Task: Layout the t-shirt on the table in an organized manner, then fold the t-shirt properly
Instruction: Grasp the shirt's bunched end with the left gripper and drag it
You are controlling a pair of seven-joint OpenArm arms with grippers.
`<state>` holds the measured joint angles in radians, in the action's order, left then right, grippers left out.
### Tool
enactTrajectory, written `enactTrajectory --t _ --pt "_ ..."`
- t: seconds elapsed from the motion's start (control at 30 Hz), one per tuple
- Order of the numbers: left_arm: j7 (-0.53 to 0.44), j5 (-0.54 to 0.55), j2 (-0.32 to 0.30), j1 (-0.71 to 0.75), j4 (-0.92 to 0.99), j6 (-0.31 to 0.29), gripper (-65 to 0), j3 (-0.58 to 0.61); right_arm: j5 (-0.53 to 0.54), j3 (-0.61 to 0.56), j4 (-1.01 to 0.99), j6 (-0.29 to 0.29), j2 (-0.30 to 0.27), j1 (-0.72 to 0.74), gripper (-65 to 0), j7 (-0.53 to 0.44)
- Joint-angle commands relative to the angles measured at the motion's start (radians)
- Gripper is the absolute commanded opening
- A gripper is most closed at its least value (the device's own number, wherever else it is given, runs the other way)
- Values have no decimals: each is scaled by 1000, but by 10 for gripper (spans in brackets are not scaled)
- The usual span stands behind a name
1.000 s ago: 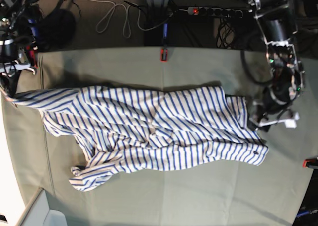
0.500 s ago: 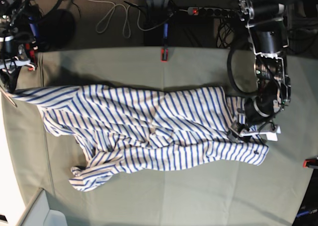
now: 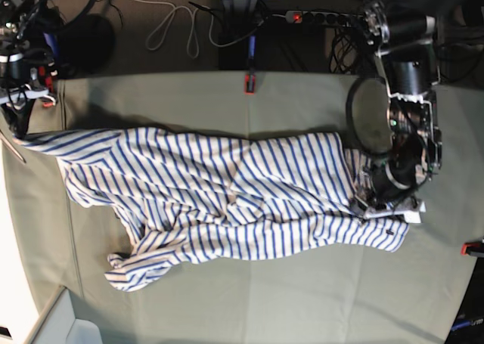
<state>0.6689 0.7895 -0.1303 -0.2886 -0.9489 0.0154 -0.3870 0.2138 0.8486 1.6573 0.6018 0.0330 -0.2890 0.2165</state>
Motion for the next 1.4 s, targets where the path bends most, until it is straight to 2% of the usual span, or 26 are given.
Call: enactTrajectory --t 0.0,0.03,0.1,0.17,0.5,0.67,0.8,0.9,1.23,1.37 --pt "-11 17 -7 -42 -14 -12 -628 0 14 -1 17 13 -11 1 -650 -32" --pt "-10 17 -7 -57 -14 -9 -650 0 14 -2 17 13 -11 1 -650 -32" --pt "-8 26 -7 -88 -29 -9 -631 0 14 -2 17 13 -11 1 -650 -32" --pt "-8 26 -9 -113 -63 -7 -650 0 14 -4 17 13 -11 1 -650 -32" --pt "-11 18 -4 -258 -107 -5 -649 0 14 -4 24 13 -12 12 -650 -32" --pt "-11 18 21 -335 -111 -5 -649 0 14 -4 30 13 -14 29 -650 -33" --pt "-7 28 21 -350 -170 -5 -649 -2 14 -1 34 13 -15 30 -650 -33" --pt "-1 28 21 -335 -252 -5 -649 0 14 1 59 13 -17 30 -650 -33" --pt "-1 28 11 -123 -595 -5 -649 -10 20 1 162 13 -17 32 -650 -39" --pt "-5 28 -25 -33 -714 -5 -649 -11 20 2 220 14 -17 26 -650 -39"
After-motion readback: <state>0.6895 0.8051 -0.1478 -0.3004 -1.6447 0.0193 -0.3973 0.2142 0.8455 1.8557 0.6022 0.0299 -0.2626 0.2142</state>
